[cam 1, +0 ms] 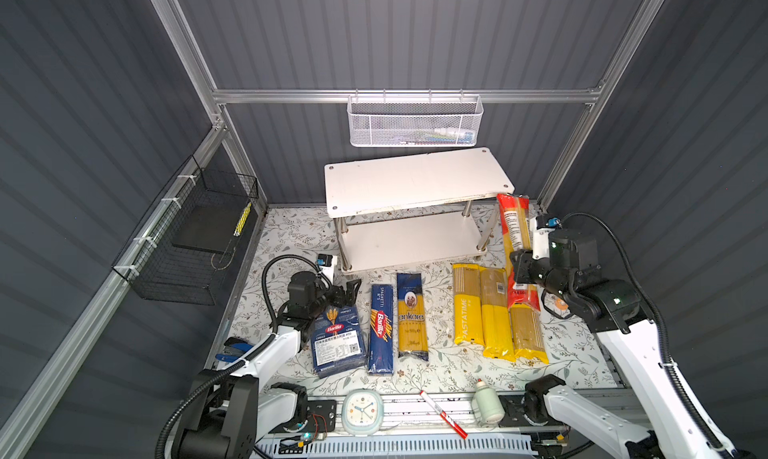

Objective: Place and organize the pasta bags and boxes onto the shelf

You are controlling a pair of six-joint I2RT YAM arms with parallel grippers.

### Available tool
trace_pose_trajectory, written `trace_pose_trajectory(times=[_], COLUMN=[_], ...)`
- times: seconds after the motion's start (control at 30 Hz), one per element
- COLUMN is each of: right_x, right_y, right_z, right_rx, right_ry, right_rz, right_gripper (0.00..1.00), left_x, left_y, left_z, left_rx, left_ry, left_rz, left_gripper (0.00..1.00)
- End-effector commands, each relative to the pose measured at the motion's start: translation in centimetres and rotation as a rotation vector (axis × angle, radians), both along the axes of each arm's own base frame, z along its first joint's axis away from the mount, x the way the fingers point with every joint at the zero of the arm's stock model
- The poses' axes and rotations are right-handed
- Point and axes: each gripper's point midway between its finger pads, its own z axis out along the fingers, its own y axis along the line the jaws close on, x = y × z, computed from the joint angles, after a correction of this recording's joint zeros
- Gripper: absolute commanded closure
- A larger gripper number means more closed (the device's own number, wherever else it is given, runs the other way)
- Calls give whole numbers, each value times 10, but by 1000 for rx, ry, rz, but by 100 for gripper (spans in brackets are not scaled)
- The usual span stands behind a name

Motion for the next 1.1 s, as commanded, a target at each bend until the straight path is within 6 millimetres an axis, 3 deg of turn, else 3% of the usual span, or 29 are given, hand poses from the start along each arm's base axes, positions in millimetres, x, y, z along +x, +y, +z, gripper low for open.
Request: trace_pose_trajectory(times=[0.0, 0.33, 0.57, 1.07], right_x=[15, 47, 83, 140], right_y=[3, 16, 29, 32], right_z=[73, 120, 139, 177], right_rx=[27, 17, 8, -3], right_ry=[-228, -322, -331, -380], right_rz=[22, 71, 111, 122], right_gripper=[90, 88, 88, 89], left_x=[4, 3, 2, 1], left_y=[-3, -2, -2, -1], left_z=[8, 7, 9, 10], left_rx=[4, 6, 4, 2], left_ry=[-21, -20, -29, -37], left_rz=[-20, -16, -15, -12], left_gripper=[1, 1, 1, 1])
